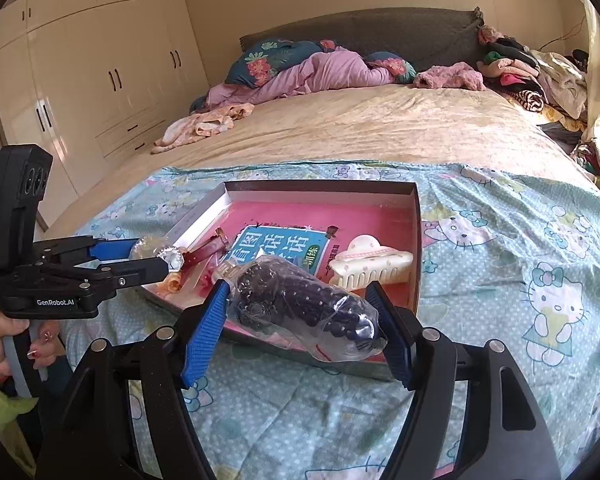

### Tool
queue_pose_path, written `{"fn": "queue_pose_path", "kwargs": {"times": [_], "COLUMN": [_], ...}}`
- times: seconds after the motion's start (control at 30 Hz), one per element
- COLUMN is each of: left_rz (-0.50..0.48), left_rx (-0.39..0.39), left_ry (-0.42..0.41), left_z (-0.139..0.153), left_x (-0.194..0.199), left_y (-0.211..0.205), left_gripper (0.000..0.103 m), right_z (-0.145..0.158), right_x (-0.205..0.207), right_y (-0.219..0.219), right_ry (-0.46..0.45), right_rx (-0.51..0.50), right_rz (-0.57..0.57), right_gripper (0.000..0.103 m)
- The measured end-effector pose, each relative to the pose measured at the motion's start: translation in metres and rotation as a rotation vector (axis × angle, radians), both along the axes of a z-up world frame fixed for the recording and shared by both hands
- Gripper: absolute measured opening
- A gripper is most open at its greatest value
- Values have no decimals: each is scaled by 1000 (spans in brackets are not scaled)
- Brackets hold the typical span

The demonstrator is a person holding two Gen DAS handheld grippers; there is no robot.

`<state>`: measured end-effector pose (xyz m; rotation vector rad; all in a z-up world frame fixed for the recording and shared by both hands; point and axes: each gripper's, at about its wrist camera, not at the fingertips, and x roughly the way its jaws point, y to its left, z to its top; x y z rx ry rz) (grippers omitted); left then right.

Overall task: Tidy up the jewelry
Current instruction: 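Carry both bagged bracelets into the pink box and open both tools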

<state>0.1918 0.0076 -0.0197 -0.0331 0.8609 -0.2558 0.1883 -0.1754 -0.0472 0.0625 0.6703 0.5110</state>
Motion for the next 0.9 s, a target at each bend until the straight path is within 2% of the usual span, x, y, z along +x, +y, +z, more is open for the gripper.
{"fn": "queue_pose_path", "kwargs": {"times": [0.27,0.6,0.77,0.9], "left_rz": [11,21,24,23], "left_rx": [27,49,64,71], "left_ry": [28,72,80,74], "left_z": [-16,-35,-36,-33], "left_x": [15,25,24,19], "left_y": [-4,-5,-6,-8], "left_gripper": [58,60,62,65], "right_z": [-10,-37,-40,-28], "right_x": [20,30,30,19], "right_y": [-4,6,9,4], "right_ry": [12,88,116,73], "right_rx": [-12,-20,-12,0], "right_rz": [-11,15,6,-2], "right_gripper": [68,69,73,83]}}
